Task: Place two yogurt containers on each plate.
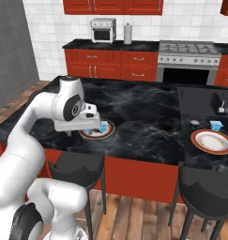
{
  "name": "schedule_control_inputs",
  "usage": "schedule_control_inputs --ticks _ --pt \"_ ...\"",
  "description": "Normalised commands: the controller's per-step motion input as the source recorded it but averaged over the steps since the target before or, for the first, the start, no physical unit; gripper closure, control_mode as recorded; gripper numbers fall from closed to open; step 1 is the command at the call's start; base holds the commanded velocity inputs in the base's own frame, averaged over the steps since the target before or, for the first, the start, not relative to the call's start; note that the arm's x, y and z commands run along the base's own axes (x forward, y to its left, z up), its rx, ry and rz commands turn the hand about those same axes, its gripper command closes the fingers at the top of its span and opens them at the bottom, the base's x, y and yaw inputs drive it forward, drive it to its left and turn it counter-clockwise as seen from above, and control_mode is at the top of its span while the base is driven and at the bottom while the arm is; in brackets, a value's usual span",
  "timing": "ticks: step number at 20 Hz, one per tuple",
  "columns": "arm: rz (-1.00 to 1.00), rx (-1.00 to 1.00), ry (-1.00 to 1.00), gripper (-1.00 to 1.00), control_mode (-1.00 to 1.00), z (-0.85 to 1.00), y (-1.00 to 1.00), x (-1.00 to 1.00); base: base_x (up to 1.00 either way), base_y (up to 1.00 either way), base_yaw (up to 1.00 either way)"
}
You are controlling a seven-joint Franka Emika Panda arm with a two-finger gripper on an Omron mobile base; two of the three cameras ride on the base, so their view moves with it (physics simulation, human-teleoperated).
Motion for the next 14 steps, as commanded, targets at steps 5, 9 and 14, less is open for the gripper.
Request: schedule_control_inputs --ticks 5,9,14 --pt "0.00 0.04 -0.03 -1.00 -1.00 0.08 -0.02 -0.39 0.00 0.00 0.00" --pt "0.00 0.02 -0.04 -1.00 -1.00 0.51 -0.01 -0.51 0.00 0.00 0.00" --pt "-0.10 0.00 0.00 -1.00 -1.00 0.61 0.00 -0.40 0.00 0.00 0.00"
